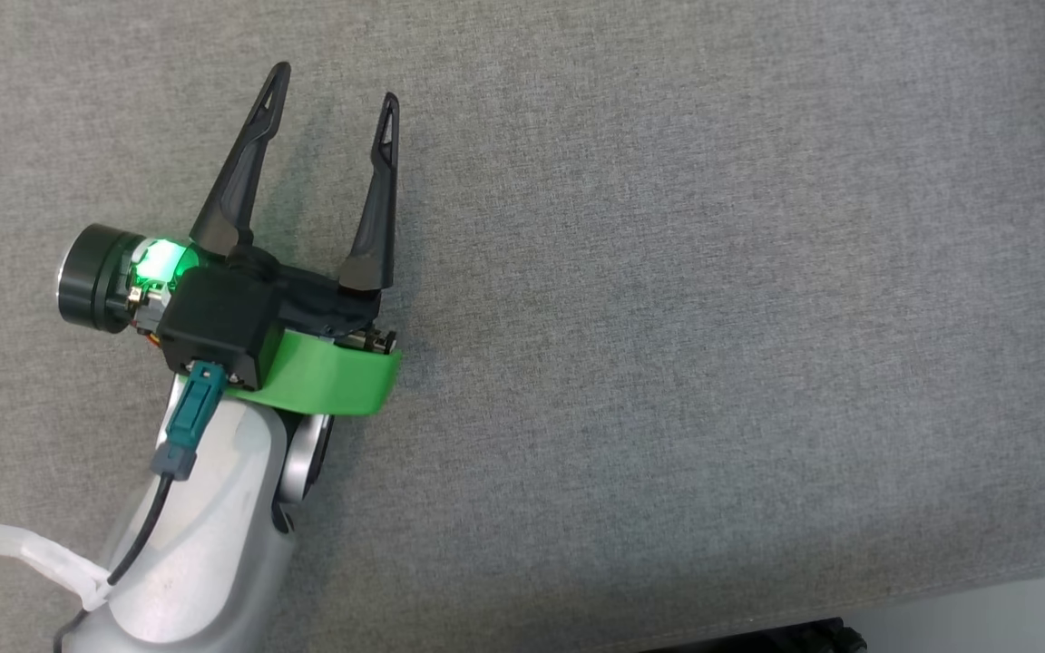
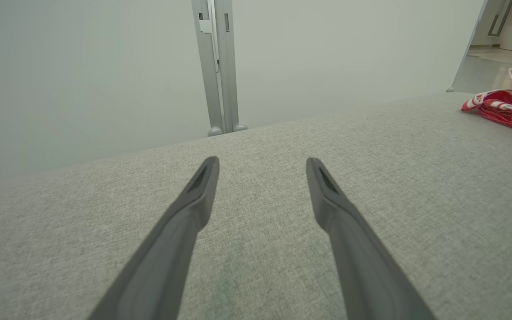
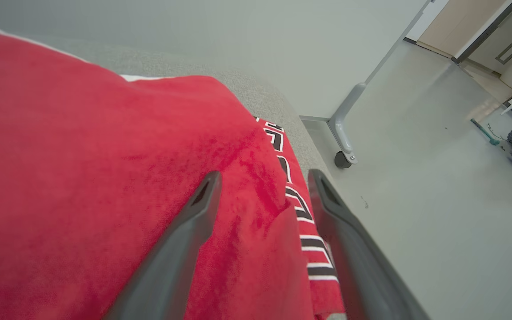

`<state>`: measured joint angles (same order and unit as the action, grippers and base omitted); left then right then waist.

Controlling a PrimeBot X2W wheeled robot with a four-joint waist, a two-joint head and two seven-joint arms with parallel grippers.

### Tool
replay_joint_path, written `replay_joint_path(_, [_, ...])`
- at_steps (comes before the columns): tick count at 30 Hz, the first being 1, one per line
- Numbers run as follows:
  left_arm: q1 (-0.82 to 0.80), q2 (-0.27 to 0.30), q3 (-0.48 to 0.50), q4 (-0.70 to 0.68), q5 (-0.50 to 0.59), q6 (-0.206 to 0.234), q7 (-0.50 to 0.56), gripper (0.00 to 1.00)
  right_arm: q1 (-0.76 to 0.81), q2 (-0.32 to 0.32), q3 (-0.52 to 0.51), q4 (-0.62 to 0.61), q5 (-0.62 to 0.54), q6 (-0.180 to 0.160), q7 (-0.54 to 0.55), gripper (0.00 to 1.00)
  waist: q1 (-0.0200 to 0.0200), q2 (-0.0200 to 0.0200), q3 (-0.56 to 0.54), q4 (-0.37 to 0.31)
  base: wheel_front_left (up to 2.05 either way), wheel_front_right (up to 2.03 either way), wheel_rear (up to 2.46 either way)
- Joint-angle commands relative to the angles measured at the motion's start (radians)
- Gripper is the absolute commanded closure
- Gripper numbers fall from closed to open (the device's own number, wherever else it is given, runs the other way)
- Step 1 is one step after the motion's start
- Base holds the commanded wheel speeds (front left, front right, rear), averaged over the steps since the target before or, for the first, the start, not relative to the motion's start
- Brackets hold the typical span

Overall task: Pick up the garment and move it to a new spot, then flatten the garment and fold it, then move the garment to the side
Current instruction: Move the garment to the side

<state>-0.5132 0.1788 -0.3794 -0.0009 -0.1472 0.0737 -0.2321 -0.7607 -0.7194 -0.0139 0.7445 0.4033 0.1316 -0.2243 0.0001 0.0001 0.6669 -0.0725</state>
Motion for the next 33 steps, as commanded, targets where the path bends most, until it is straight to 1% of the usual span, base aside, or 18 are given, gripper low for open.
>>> replay_joint_path(1, [0.001, 0.005, 0.003, 0.006, -0.001, 0.003, -0.006, 0.00, 0.023, 0.026, -0.029, 0.010, -0.008, -0.002, -0.019, 0.00, -0.0001, -0.0001, -0.028, -0.010, 0.00, 0.00, 0.00])
replay_joint_path(3, [0.019, 0.007, 0.005, 0.016, -0.008, 0.007, -0.009, 0.00, 0.056, 0.071, -0.064, -0.009, -0.020, -0.002, -0.035, 0.00, -0.0001, -0.0001, -0.056, -0.019, 0.00, 0.00, 0.00])
replay_joint_path(5, [0.040, 0.012, 0.010, 0.028, -0.013, 0.013, -0.010, 0.00, 0.099, 0.115, -0.099, -0.055, -0.028, -0.002, -0.041, 0.00, -0.0001, -0.0001, -0.089, -0.031, 0.00, 0.00, 0.00])
replay_joint_path(7, [0.063, 0.015, 0.016, 0.034, -0.018, 0.019, -0.014, 0.00, 0.154, 0.163, -0.143, -0.142, -0.038, -0.002, -0.041, 0.00, -0.0001, -0.0001, -0.125, -0.043, 0.00, 0.00, 0.00])
replay_joint_path(8, [0.078, 0.018, 0.020, 0.039, -0.024, 0.026, -0.014, 0.00, 0.197, 0.198, -0.164, -0.192, -0.043, -0.002, -0.040, 0.00, -0.0001, -0.0001, -0.147, -0.049, 0.00, 0.00, 0.00])
replay_joint_path(12, [0.138, 0.027, 0.037, 0.053, -0.043, 0.041, -0.012, 0.00, 0.342, 0.311, -0.209, -0.386, -0.072, -0.002, -0.041, 0.00, -0.0001, -0.0001, -0.220, -0.064, 0.00, 0.00, 0.00])
replay_joint_path(15, [0.181, 0.029, 0.047, 0.056, -0.058, 0.059, -0.009, 0.00, 0.444, 0.386, -0.211, -0.501, -0.090, -0.002, -0.041, 0.00, -0.0001, -0.0001, -0.265, -0.066, 0.00, 0.00, 0.00])
replay_joint_path(20, [0.256, 0.024, 0.065, 0.070, -0.084, 0.082, -0.008, 0.00, 0.582, 0.483, -0.153, -0.632, -0.115, -0.002, -0.035, 0.00, -0.0001, -0.0001, -0.347, -0.052, 0.00, 0.00, 0.00])
replay_joint_path(25, [0.323, 0.018, 0.078, 0.085, -0.111, 0.105, -0.009, 0.00, 0.666, 0.541, -0.089, -0.726, -0.133, -0.002, 0.001, 0.00, -0.0001, -0.0001, -0.411, -0.022, 0.00, 0.00, 0.00])
replay_joint_path(29, [0.370, 0.009, 0.086, 0.103, -0.133, 0.115, -0.014, 0.00, 0.719, 0.578, -0.057, -0.786, -0.135, -0.002, 0.032, 0.00, -0.0001, -0.0001, -0.464, 0.021, 0.00, 0.00, 0.00])
replay_joint_path(33, [0.412, 0.009, 0.094, 0.126, -0.144, 0.121, -0.017, 0.00, 0.763, 0.592, -0.041, -0.816, -0.150, -0.002, 0.064, 0.00, -0.0001, -0.0001, -0.514, 0.057, 0.00, 0.00, 0.00])
